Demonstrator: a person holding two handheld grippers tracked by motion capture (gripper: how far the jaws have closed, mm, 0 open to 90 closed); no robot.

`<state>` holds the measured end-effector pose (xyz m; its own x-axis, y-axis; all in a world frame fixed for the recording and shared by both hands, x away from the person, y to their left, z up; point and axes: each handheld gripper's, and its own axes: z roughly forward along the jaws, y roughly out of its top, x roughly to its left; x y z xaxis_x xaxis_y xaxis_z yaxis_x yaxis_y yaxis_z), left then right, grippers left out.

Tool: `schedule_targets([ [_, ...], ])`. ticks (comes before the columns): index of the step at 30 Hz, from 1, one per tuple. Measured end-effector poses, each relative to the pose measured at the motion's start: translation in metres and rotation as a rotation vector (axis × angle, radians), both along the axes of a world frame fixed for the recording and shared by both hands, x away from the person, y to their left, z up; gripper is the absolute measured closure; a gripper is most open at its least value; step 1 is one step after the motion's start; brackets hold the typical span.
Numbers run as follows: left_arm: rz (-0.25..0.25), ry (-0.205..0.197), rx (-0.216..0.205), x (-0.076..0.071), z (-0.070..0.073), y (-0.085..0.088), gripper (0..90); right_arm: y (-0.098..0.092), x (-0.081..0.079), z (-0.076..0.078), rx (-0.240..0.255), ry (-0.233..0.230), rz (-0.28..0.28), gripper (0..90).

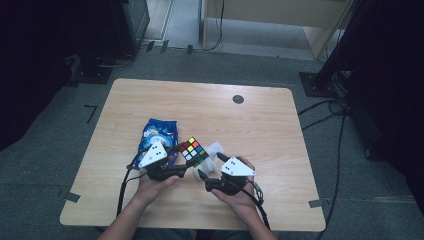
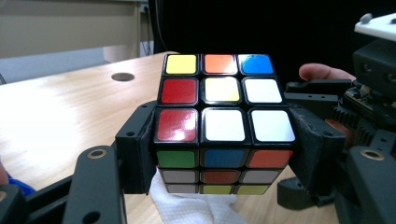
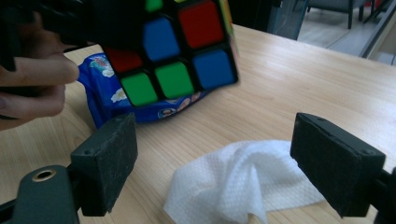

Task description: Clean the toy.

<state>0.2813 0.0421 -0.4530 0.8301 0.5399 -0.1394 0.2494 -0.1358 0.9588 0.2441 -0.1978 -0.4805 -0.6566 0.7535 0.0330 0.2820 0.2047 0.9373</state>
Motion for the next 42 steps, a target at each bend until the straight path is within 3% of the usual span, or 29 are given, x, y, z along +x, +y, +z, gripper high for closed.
schedule_targets([
  [7, -0.016, 0.023, 0.015, -0.002, -0.001, -0.009, 34.6, 0.008, -0.002, 0.000, -0.017, -0.052, 0.001, 15.8],
  [16, -0.018, 0.047, 0.033, -0.004, 0.000, -0.017, 34.5, 0.019, -0.008, -0.003, -0.085, -0.157, -0.044, 32.5],
  [18, -0.017, 0.059, 0.026, -0.004, -0.001, -0.017, 34.5, 0.020, -0.009, -0.002, -0.107, -0.169, -0.046, 34.2],
  [21, -0.022, 0.100, -0.020, -0.001, -0.002, -0.016, 34.1, 0.019, -0.010, -0.001, -0.111, -0.184, -0.049, 34.6],
  [27, 0.008, 0.105, -0.081, 0.002, 0.002, -0.007, 19.0, 0.008, -0.006, 0.000, -0.103, -0.158, -0.086, 34.8],
  [35, 0.069, 0.092, -0.094, 0.006, 0.006, 0.008, 18.0, -0.017, 0.005, 0.001, -0.112, -0.114, -0.193, 34.9],
  [36, 0.100, 0.083, -0.089, 0.007, 0.007, 0.016, 18.0, -0.028, 0.010, -0.001, -0.114, -0.090, -0.245, 34.9],
  [42, 0.169, 0.064, -0.069, 0.009, 0.010, 0.033, 18.0, -0.056, 0.023, -0.014, -0.132, 0.009, -0.363, 34.9],
])
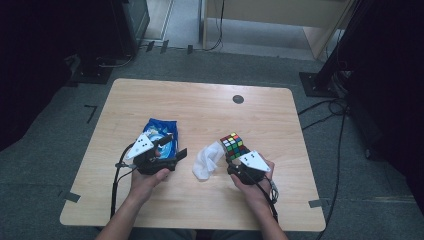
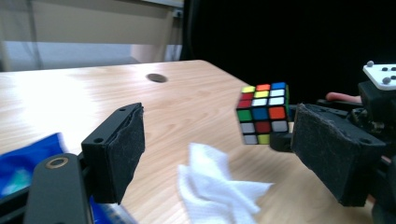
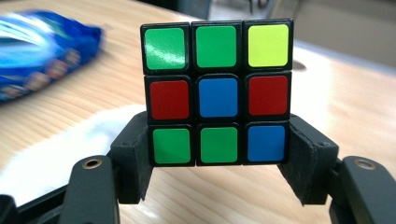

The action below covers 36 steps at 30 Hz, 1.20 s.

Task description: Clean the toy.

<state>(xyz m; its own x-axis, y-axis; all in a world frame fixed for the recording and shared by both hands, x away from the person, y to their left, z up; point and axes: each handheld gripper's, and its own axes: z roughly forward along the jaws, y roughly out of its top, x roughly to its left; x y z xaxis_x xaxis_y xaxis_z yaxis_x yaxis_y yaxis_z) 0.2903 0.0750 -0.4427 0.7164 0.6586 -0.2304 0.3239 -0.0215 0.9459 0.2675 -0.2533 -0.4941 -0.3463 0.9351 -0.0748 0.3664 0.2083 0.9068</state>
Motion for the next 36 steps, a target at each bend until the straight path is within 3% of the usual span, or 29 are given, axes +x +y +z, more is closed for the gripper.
schedule_targets([
  [6, 0.041, -0.003, 0.035, -0.002, -0.002, 0.011, 18.3, -0.020, 0.010, -0.005, -0.016, 0.079, -0.077, 34.9],
  [11, 0.075, -0.001, 0.028, -0.002, -0.001, 0.020, 18.4, -0.034, 0.015, -0.009, -0.019, 0.141, -0.139, 34.9],
  [18, 0.119, -0.006, 0.027, 0.000, 0.000, 0.033, 18.8, -0.046, 0.020, -0.011, -0.002, 0.233, -0.159, 34.8],
  [36, 0.104, 0.005, 0.041, 0.001, -0.005, 0.028, 19.1, -0.044, 0.022, -0.013, 0.031, 0.205, -0.155, 34.5],
])
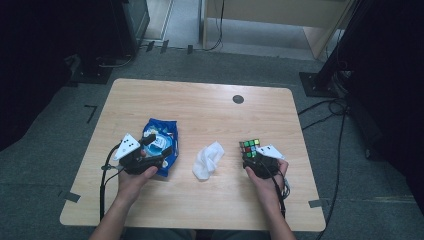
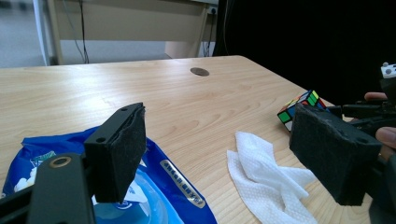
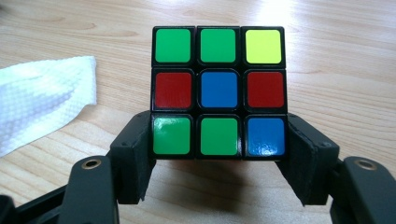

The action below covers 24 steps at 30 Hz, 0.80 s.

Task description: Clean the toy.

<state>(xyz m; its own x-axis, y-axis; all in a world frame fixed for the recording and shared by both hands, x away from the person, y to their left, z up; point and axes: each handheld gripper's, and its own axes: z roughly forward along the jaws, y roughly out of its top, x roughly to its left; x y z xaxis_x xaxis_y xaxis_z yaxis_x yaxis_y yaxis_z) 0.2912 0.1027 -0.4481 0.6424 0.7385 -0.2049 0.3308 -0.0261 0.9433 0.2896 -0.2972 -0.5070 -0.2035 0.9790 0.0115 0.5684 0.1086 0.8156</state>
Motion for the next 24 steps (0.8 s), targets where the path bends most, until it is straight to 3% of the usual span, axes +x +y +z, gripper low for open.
schedule_targets([
  [21, -0.010, -0.002, -0.005, -0.0006, 0.0004, 0.0004, 19.1, -0.0011, 0.0014, -0.0004, 0.017, -0.016, -0.010, 33.7],
  [24, -0.004, -0.001, -0.008, 0.0000, 0.0017, 0.0018, 19.1, -0.0023, -0.0002, 0.0038, 0.037, -0.035, -0.001, 28.9],
])
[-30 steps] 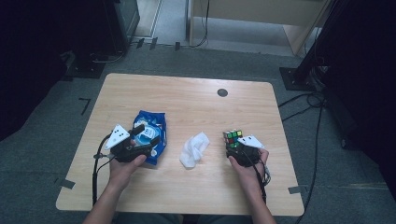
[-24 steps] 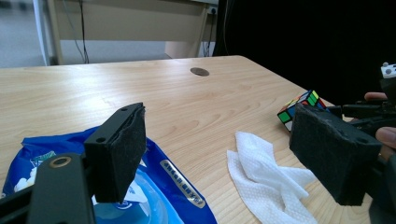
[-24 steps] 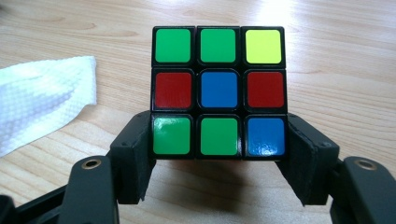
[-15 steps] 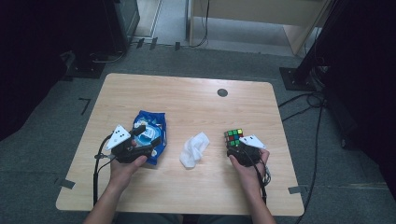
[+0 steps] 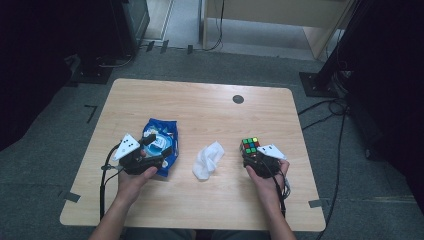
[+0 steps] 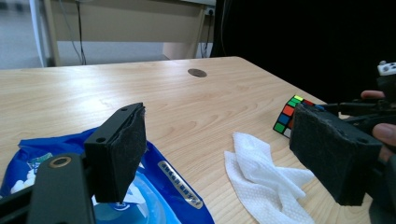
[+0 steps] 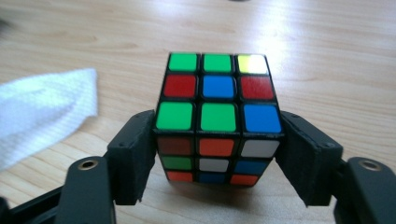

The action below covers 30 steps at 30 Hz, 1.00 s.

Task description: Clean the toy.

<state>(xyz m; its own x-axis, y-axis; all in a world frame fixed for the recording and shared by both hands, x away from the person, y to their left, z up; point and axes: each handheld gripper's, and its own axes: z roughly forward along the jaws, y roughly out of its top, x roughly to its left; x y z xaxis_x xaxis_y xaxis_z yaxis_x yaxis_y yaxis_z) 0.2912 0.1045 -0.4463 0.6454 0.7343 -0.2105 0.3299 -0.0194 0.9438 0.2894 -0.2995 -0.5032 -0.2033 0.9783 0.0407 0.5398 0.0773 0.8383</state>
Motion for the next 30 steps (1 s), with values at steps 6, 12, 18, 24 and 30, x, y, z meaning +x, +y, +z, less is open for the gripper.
schedule_targets([
  [6, 0.010, -0.012, 0.024, -0.003, 0.006, 0.007, 19.0, -0.005, -0.004, 0.018, 0.063, -0.025, 0.027, 14.4],
  [12, 0.072, -0.019, 0.044, -0.012, 0.007, 0.033, 17.3, -0.020, -0.016, 0.031, 0.088, -0.028, 0.058, 6.4],
  [18, 0.110, -0.013, 0.060, -0.021, 0.003, 0.051, 17.0, -0.040, -0.031, 0.036, 0.096, -0.024, 0.050, 2.4],
  [24, 0.143, 0.005, 0.072, -0.027, -0.005, 0.061, 14.2, -0.056, -0.042, 0.036, 0.085, -0.015, 0.039, 1.7],
  [30, 0.181, 0.035, 0.096, -0.033, -0.014, 0.079, 13.1, -0.072, -0.051, 0.032, 0.070, 0.003, 0.012, 1.7],
])
